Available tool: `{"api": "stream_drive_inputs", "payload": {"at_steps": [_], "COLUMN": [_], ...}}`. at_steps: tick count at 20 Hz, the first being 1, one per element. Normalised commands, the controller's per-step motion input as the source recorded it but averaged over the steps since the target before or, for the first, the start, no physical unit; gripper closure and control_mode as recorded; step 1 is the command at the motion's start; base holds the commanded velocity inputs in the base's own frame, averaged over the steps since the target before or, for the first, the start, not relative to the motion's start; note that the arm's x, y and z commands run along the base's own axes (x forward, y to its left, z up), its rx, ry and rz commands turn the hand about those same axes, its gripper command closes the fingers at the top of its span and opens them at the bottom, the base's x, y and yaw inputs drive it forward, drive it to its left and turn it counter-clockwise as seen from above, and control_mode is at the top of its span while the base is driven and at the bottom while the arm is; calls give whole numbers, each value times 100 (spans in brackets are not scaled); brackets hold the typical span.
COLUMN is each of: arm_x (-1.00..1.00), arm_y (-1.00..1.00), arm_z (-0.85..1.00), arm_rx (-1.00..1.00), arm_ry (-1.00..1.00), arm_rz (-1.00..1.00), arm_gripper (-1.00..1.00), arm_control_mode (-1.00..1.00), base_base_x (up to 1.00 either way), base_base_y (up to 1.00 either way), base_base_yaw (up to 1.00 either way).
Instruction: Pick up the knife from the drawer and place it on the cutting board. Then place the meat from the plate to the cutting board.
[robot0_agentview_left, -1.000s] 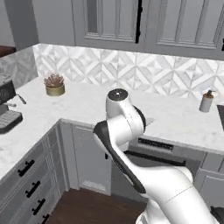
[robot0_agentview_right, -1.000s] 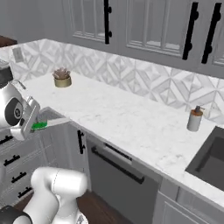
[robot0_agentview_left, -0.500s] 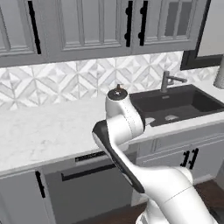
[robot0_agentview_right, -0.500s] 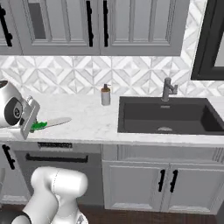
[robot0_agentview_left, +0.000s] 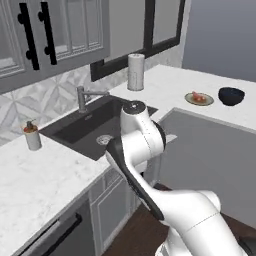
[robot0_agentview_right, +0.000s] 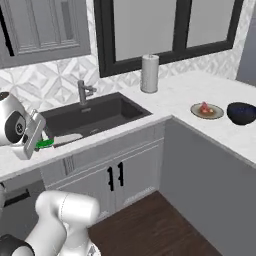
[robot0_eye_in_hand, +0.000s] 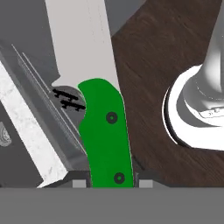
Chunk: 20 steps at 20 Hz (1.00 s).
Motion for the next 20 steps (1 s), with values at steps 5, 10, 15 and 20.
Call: {"api": "stream_drive_inputs", "payload": {"at_steps": [5,10,15,20], "arm_x": [0,0,0,0], "arm_y": [0,0,0,0], "arm_z": [0,0,0,0], "arm_rx": [0,0,0,0], "arm_ry": [0,0,0,0], "arm_rz": [0,0,0,0], "arm_gripper": [100,100,100,100], "arm_control_mode": [100,100,100,100], "base_base_x": [49,86,58,61], "base_base_y": [-57,-96,-20,45], "base_base_yaw": [-79,-53,-31,-34]}}
